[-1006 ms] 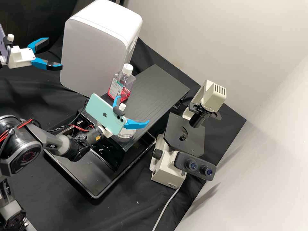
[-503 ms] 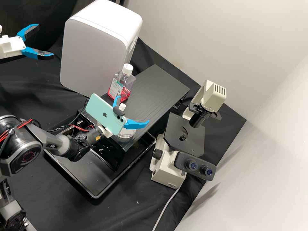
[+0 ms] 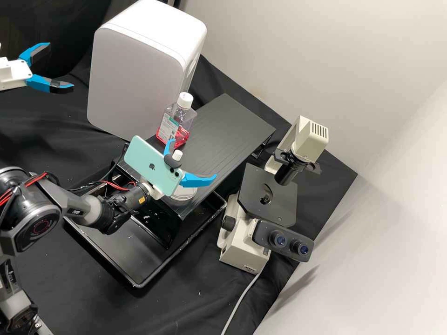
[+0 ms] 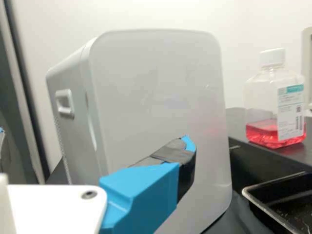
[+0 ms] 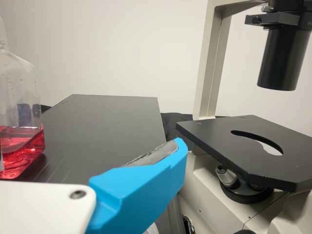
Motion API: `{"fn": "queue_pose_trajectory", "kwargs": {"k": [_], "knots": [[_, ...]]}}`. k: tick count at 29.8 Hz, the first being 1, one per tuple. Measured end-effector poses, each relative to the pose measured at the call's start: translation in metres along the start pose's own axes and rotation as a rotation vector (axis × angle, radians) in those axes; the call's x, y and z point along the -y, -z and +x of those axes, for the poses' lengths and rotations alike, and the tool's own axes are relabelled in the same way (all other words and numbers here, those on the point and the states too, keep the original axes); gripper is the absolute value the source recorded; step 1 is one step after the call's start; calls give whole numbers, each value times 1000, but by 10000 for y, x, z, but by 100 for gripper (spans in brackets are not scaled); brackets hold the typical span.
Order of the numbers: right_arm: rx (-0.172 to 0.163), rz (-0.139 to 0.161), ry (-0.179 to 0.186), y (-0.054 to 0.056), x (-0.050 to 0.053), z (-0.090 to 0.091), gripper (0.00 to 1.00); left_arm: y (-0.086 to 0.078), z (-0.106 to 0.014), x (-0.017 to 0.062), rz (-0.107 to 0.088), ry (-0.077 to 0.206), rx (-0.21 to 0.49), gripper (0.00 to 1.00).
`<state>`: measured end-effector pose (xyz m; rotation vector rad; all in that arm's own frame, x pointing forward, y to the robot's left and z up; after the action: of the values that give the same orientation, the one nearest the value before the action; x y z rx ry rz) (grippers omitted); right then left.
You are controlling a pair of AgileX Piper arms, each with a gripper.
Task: Remove the lid from the petri dish
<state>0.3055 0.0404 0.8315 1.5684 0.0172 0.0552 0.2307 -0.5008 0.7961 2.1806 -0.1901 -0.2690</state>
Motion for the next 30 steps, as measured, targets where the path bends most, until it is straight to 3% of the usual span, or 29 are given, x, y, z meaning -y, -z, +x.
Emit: {"fn": "queue_pose_trajectory", "kwargs": {"k": [2,3,4,6,9,12,15,19,21,25,30], "knots": [[0,0,0,0,0,0,100,-5,-28,32,-17,-1,-12,100],[0,0,0,0,0,0,100,-15,-37,52,-10,-7,2,100],[0,0,0,0,0,0,100,-24,-37,46,-16,-31,15,100],[0,0,0,0,0,0,100,-42,-32,74,-22,-52,54,100],[0,0,0,0,0,0,100,-80,-19,120,-7,-48,118,100],[0,0,0,0,0,0,100,-96,-3,175,20,-18,171,100],[0,0,0,0,0,0,100,-105,29,198,33,-5,200,100],[0,0,0,0,0,0,100,-103,65,199,11,-2,205,100],[0,0,0,0,0,0,100,-102,80,209,10,-2,207,100],[0,0,0,0,0,0,100,-115,131,277,2,23,216,100],[0,0,0,0,0,0,100,-161,184,330,-36,49,250,100]]}}
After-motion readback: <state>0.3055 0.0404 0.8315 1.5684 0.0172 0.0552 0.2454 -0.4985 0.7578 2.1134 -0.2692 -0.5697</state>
